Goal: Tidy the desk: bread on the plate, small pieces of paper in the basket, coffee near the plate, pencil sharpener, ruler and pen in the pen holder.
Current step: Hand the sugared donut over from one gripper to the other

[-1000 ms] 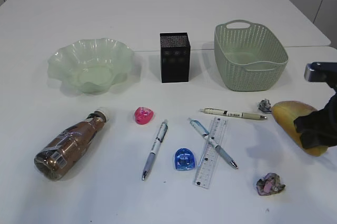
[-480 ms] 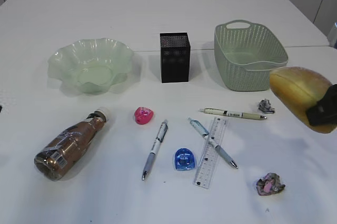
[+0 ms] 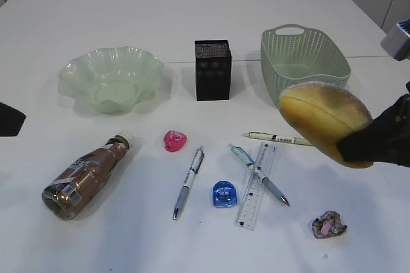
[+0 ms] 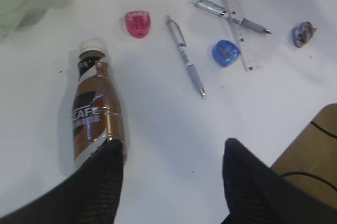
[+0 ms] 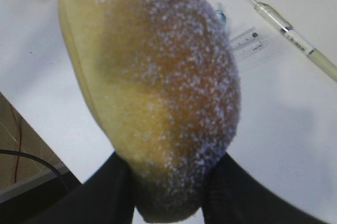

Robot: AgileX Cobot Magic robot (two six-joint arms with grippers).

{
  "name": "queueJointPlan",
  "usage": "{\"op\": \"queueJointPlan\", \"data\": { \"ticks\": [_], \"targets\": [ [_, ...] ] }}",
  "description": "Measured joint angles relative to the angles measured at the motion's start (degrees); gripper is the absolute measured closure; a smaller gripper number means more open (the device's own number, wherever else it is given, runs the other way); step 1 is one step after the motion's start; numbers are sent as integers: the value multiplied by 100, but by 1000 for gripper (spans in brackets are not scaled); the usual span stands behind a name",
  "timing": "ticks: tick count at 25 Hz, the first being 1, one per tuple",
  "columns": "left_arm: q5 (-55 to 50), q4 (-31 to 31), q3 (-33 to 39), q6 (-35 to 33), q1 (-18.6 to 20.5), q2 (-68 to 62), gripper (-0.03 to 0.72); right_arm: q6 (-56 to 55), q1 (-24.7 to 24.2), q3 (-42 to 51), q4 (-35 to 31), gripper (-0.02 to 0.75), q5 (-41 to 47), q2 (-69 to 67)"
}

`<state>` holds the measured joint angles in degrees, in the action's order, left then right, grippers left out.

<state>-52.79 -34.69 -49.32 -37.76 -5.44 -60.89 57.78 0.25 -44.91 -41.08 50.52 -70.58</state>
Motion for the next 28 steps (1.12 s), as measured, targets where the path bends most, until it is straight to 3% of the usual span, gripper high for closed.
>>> {"op": "queueJointPlan", "data": {
  "ticks": [7,17,23,28],
  "targets": [
    [-430,-944,0,-1316,0,-76,262,1021,0,0,-890,456,526,3],
    [-1120,-2527,-13,-2477,0,-363,262,1773,0,0,-1989,456,1378,13],
    [-1524,-3474,-71,-2985,0,-616,243,1935,0,0,-2301,456,1479,15],
    [-1537,-4084,-101,-3361,0,-629,215,2031,330,0,-2372,456,1502,15]
  ]
}}
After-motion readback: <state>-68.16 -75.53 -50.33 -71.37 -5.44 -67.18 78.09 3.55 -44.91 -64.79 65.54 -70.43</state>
